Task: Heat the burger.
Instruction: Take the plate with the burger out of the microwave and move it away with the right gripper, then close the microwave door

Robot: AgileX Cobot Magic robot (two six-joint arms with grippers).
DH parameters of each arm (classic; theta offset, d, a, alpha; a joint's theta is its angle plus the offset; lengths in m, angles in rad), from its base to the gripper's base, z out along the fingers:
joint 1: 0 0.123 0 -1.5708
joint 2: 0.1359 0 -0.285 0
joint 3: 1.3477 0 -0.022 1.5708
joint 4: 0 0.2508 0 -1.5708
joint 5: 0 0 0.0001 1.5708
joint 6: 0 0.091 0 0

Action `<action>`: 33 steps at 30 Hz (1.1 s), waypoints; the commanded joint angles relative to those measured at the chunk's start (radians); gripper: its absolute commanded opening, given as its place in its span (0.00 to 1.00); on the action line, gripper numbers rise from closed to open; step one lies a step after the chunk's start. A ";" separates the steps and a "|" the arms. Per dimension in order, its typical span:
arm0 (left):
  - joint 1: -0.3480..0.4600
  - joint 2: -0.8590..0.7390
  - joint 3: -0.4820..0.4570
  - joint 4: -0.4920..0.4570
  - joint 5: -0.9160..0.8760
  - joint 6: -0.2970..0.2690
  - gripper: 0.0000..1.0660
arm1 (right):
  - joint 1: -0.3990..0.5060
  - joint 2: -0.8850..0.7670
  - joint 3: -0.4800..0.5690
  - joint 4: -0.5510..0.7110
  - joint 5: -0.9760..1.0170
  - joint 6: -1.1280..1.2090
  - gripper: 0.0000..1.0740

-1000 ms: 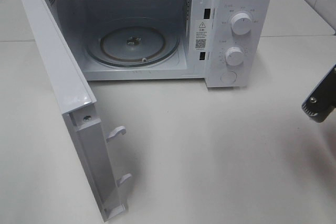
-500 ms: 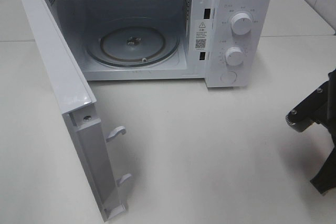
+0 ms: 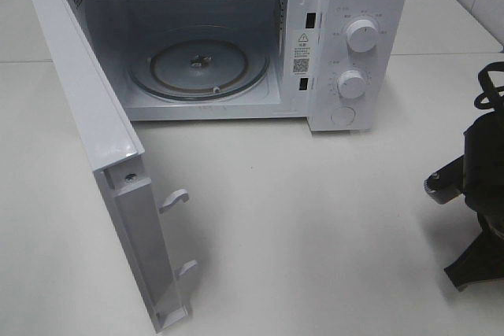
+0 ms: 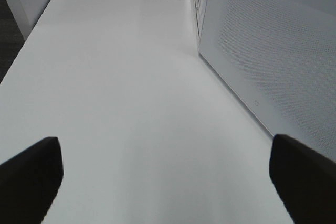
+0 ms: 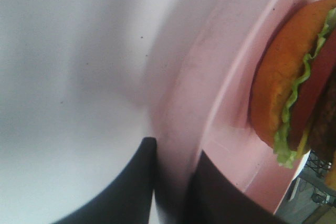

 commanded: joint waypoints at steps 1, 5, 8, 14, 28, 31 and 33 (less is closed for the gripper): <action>0.005 -0.011 0.000 0.003 -0.001 -0.002 0.94 | -0.038 0.011 -0.002 -0.058 0.007 0.008 0.06; 0.005 -0.011 0.000 0.003 -0.001 -0.002 0.94 | -0.053 0.011 -0.002 -0.061 -0.008 0.004 0.07; 0.005 -0.011 0.000 0.003 -0.001 -0.002 0.94 | -0.052 0.011 -0.002 -0.050 -0.008 -0.004 0.09; 0.005 -0.011 0.000 0.003 -0.001 -0.002 0.94 | -0.052 0.007 -0.040 0.019 0.014 -0.090 0.23; 0.005 -0.011 0.000 0.003 -0.001 -0.002 0.94 | -0.052 -0.054 -0.129 0.212 0.025 -0.271 0.48; 0.005 -0.011 0.000 0.003 -0.001 -0.002 0.94 | -0.052 -0.191 -0.143 0.277 -0.017 -0.355 0.48; 0.005 -0.011 0.000 0.003 -0.001 -0.002 0.94 | -0.052 -0.226 -0.144 0.293 -0.036 -0.389 0.48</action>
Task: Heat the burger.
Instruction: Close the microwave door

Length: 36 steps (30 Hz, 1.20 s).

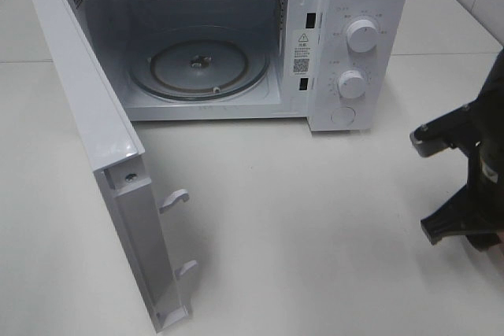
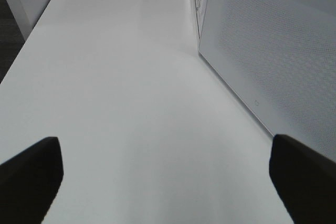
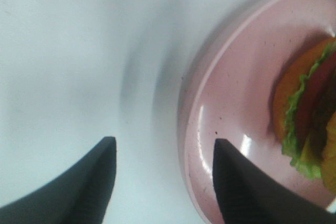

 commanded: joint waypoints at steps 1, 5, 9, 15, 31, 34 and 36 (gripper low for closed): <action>0.005 -0.011 0.000 0.003 -0.001 -0.002 0.94 | -0.002 -0.185 -0.007 0.082 -0.073 -0.141 0.51; 0.005 -0.011 0.000 0.003 -0.001 -0.002 0.94 | -0.002 -0.315 -0.007 0.141 -0.120 -0.241 0.63; 0.005 -0.011 0.000 0.003 -0.001 -0.002 0.94 | -0.002 -0.464 -0.007 0.223 -0.128 -0.347 0.85; 0.005 -0.011 0.000 0.003 -0.001 -0.002 0.94 | -0.002 -0.634 -0.007 0.362 0.069 -0.499 0.87; 0.005 -0.011 0.000 0.003 -0.001 -0.002 0.94 | -0.002 -0.954 -0.004 0.480 0.244 -0.593 0.76; 0.005 -0.011 0.000 0.003 -0.001 -0.002 0.94 | -0.002 -0.999 0.003 0.480 0.259 -0.593 0.74; 0.005 -0.011 0.000 0.003 -0.001 -0.002 0.94 | -0.002 -1.066 0.026 0.476 0.263 -0.590 0.72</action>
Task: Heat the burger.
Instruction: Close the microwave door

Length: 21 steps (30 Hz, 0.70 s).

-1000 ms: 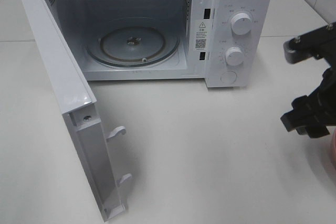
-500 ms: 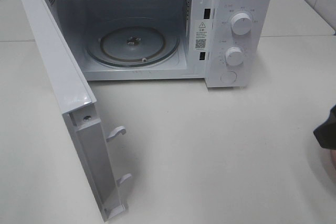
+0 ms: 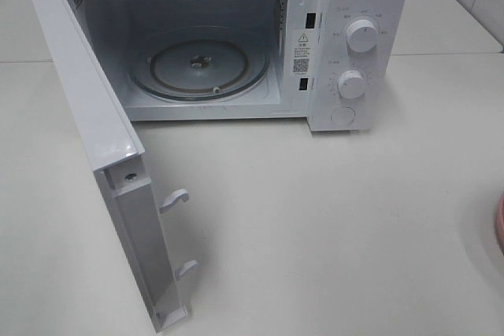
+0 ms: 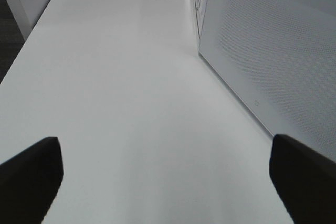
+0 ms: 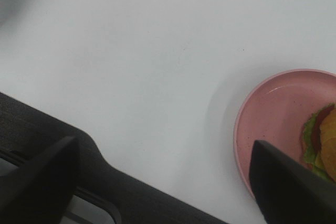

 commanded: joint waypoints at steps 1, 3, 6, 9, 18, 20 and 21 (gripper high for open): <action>0.005 -0.011 0.000 0.003 -0.001 -0.002 0.94 | -0.002 -0.054 0.020 -0.002 0.010 -0.004 0.72; 0.005 -0.011 0.000 0.003 -0.001 -0.002 0.94 | -0.021 -0.127 0.052 0.005 -0.004 -0.003 0.72; 0.005 -0.011 0.000 0.003 -0.001 -0.002 0.94 | -0.049 -0.174 0.070 0.006 -0.016 -0.003 0.72; 0.005 -0.011 0.000 0.003 -0.001 -0.002 0.94 | -0.128 -0.283 0.107 0.006 -0.042 -0.009 0.72; 0.005 -0.011 0.000 0.003 -0.001 -0.002 0.94 | -0.254 -0.456 0.170 0.019 -0.103 -0.012 0.72; 0.005 -0.011 0.000 0.003 -0.001 -0.002 0.94 | -0.277 -0.483 0.184 0.034 -0.116 -0.013 0.72; 0.005 -0.011 0.000 0.003 -0.001 -0.002 0.94 | -0.289 -0.495 0.184 0.035 -0.116 -0.015 0.71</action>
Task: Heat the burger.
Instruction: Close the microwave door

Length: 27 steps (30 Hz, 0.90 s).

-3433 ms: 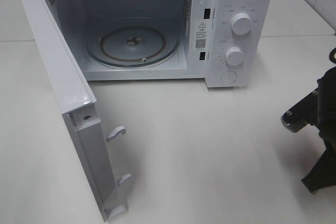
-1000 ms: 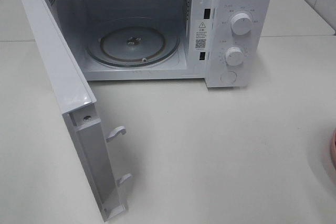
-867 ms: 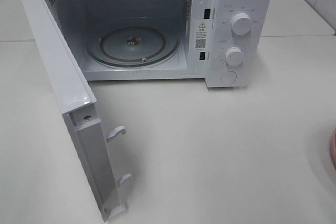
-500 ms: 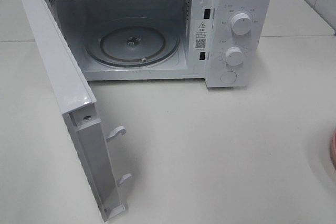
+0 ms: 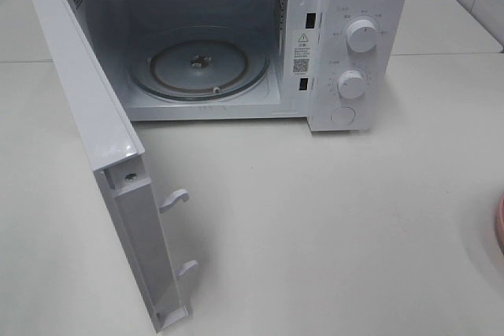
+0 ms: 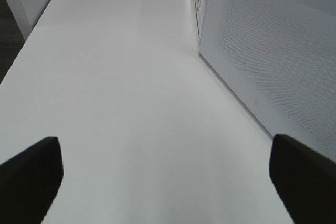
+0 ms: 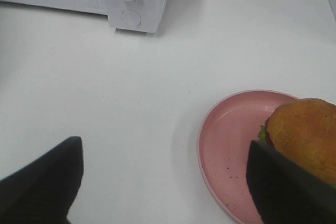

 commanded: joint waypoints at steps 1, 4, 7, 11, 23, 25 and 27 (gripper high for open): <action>0.005 -0.011 0.000 0.003 -0.001 -0.002 0.94 | -0.031 -0.034 0.010 0.016 -0.019 -0.015 0.71; 0.005 -0.011 0.000 0.003 -0.001 -0.002 0.94 | -0.062 -0.070 0.010 0.015 -0.019 -0.011 0.71; 0.005 -0.011 0.000 0.003 -0.001 -0.002 0.94 | -0.079 -0.098 0.010 0.016 -0.019 -0.011 0.71; 0.005 -0.011 0.000 0.003 -0.001 -0.002 0.94 | -0.110 -0.138 0.010 0.016 -0.019 -0.012 0.71; 0.005 -0.002 0.000 0.003 -0.001 -0.002 0.94 | -0.110 -0.138 0.010 0.017 -0.019 -0.015 0.71; 0.005 -0.002 0.000 0.003 -0.001 -0.002 0.94 | -0.110 -0.138 0.010 0.017 -0.019 -0.015 0.71; 0.005 -0.002 0.000 0.003 -0.001 -0.002 0.94 | -0.110 -0.138 0.010 0.017 -0.019 -0.015 0.71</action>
